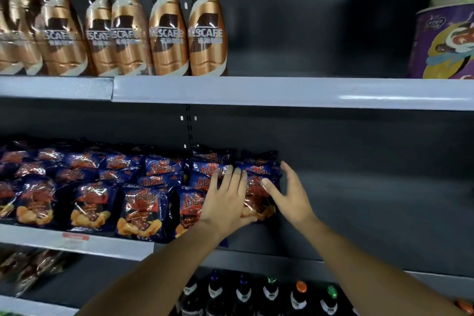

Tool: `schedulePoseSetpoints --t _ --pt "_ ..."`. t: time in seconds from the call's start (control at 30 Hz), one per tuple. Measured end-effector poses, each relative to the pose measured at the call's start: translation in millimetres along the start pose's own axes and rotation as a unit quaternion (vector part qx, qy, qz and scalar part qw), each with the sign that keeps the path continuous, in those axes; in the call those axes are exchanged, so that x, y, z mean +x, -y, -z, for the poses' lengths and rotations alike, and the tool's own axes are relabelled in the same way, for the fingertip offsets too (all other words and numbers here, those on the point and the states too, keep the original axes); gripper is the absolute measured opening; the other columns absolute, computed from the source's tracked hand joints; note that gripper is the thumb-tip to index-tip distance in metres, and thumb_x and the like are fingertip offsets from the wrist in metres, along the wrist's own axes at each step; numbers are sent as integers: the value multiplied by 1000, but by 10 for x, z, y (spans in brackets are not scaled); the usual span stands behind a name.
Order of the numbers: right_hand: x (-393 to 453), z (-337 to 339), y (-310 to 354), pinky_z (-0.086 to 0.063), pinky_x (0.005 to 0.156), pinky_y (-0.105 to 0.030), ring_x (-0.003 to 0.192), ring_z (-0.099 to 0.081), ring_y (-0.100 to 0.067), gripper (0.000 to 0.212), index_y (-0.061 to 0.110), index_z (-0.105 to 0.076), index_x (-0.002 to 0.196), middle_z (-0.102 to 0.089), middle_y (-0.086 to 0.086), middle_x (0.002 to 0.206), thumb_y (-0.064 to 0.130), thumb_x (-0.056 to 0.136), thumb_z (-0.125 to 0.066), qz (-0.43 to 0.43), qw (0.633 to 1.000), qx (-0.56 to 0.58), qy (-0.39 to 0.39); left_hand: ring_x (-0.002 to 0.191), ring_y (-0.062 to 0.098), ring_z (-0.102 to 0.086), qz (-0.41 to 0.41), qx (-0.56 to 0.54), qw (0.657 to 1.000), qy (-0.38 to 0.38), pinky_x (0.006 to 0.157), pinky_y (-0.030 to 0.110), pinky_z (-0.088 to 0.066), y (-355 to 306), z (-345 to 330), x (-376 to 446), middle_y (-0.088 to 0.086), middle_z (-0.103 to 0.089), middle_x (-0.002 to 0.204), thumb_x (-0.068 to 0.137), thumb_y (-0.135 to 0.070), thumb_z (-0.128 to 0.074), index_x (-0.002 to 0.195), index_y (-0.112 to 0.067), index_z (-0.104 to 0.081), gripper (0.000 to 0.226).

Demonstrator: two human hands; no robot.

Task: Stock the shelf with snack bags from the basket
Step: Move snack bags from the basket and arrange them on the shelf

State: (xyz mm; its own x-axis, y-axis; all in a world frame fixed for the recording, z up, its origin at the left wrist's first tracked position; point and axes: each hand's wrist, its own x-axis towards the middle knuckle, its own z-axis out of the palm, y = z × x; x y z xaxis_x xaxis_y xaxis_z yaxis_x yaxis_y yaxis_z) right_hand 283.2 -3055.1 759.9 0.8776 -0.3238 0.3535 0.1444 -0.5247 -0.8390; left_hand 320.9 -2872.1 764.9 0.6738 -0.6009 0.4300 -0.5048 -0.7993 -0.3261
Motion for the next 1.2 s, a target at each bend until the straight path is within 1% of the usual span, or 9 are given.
schedulePoseSetpoints --t 0.13,0.4,0.47,0.6,0.73,0.8,0.97,1.07,1.2 --pt "-153 -258 206 -27 119 -39 145 -24 -6 86 28 -25 154 -30 9 157 67 84 -57 44 998 -32 4 144 30 -28 19 -48 997 -62 113 54 -27 276 4 -341 14 -36 152 83 -76 -37 148 -4 -33 97" --pt "-385 -728 474 -23 118 -30 145 -21 -7 88 26 -21 155 -26 9 158 65 85 -58 79 991 -92 52 129 33 -47 24 -74 995 -68 98 47 -47 682 -119 -909 13 -48 140 86 -72 -41 139 -6 -46 85" --pt "-399 -762 473 -24 118 -32 145 -22 -8 86 27 -22 154 -28 7 158 63 85 -60 80 989 -113 57 120 31 -51 2 -59 996 -64 91 43 -50 721 -166 -945 12 -50 133 83 -70 -50 136 -9 -48 81" --pt "-420 -797 431 -24 118 -32 145 -22 -8 87 28 -23 154 -27 7 158 62 84 -63 72 986 -129 71 107 29 -60 -5 -47 997 -56 77 39 -57 694 -273 -868 13 -57 122 57 -62 -83 127 -12 -51 92" --pt "-389 -787 416 -26 118 -31 144 -24 -8 82 26 -26 153 -30 7 156 58 86 -63 95 984 -131 74 106 29 -63 16 -80 996 -43 72 37 -60 632 -356 -755 14 -58 120 46 -53 -91 127 -11 -49 100" --pt "-347 -795 411 -26 117 -29 143 -25 -7 78 26 -29 152 -31 7 155 58 88 -60 114 981 -138 69 110 29 -61 24 -88 995 -49 77 36 -59 631 -363 -773 12 -54 125 55 -52 -88 131 -13 -47 95" --pt "-248 -1015 575 -26 114 -26 139 -28 -5 67 22 -37 147 -38 5 150 56 92 -54 174 978 -116 5 127 28 -46 35 -68 995 -64 100 45 -47 748 -245 -989 8 -47 139 86 -57 -51 140 -15 -43 69" --pt "-234 -1237 751 -26 114 -28 136 -25 0 63 20 -38 147 -37 5 150 50 94 -55 195 978 -77 6 128 30 -46 94 -45 993 -59 98 45 -48 947 -205 -1154 10 -48 139 89 -52 -46 138 -13 -45 63" --pt "-304 -1494 897 -30 116 -37 141 -30 -10 66 18 -38 147 -38 4 150 52 93 -54 207 975 -67 38 125 36 -50 166 -23 985 -33 94 48 -50 1287 -237 -1409 14 -51 137 90 -49 -43 133 -10 -51 58"
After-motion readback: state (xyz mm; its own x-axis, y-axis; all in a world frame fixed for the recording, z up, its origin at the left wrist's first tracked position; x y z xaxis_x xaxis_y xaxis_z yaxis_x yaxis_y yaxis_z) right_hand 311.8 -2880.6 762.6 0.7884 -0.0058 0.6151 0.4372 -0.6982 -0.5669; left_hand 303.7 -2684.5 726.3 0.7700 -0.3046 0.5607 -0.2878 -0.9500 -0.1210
